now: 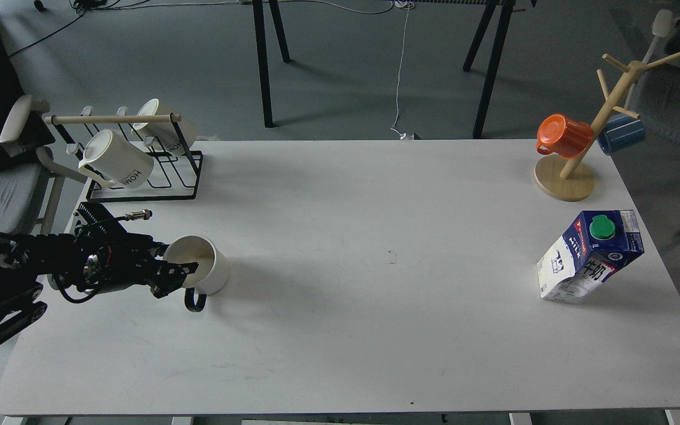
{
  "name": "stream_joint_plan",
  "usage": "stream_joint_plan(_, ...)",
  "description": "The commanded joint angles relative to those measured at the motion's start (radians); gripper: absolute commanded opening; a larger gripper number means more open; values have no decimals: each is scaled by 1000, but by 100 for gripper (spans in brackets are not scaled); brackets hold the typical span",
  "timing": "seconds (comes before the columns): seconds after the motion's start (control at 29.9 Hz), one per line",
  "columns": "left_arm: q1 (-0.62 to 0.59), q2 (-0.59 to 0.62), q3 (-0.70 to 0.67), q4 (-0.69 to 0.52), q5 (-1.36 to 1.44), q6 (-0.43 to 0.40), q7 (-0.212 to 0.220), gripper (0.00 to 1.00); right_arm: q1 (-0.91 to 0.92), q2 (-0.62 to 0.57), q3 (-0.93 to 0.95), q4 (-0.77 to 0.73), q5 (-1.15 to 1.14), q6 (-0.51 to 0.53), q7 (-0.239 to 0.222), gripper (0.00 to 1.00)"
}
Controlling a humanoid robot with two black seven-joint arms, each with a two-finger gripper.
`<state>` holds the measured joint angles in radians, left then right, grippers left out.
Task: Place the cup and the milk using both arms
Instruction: 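Carry the white mug with the left gripper toward the table center and lower it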
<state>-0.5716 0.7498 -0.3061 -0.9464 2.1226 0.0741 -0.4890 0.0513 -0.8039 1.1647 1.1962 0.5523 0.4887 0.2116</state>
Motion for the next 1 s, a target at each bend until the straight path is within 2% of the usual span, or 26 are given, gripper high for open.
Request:
stream_joint_plan(0.0,-4,-1,12,-2,-1,21,0,0,-4,0,0,-1,0,0,0,98)
stream_joint_plan(0.37,-23,26,10,-74,-4,7,0,0,-7,3,-3,-7,0,0,2,98)
stream_joint_plan(0.5,-100,48,10,-165,-4,-95,0,0,-7,3,1,-7,1,0,0,98)
stream_joint_plan(0.67,-227,72,22,-242,-3,-181,0,0,1,5,9,-9,1,0,2,98)
stream_joint_plan(0.74,-284,36,54,-250,-1,-214,0,0,9,5,7,-24,1,0,0,98)
stream_joint_plan(0.84,-356,-85,114,-239,7,-249,0,0,10,5,7,-53,5,0,0,98)
stream_joint_plan(0.97,-378,-216,174,-167,25,-261,0,0,10,5,7,-55,6,0,2,98)
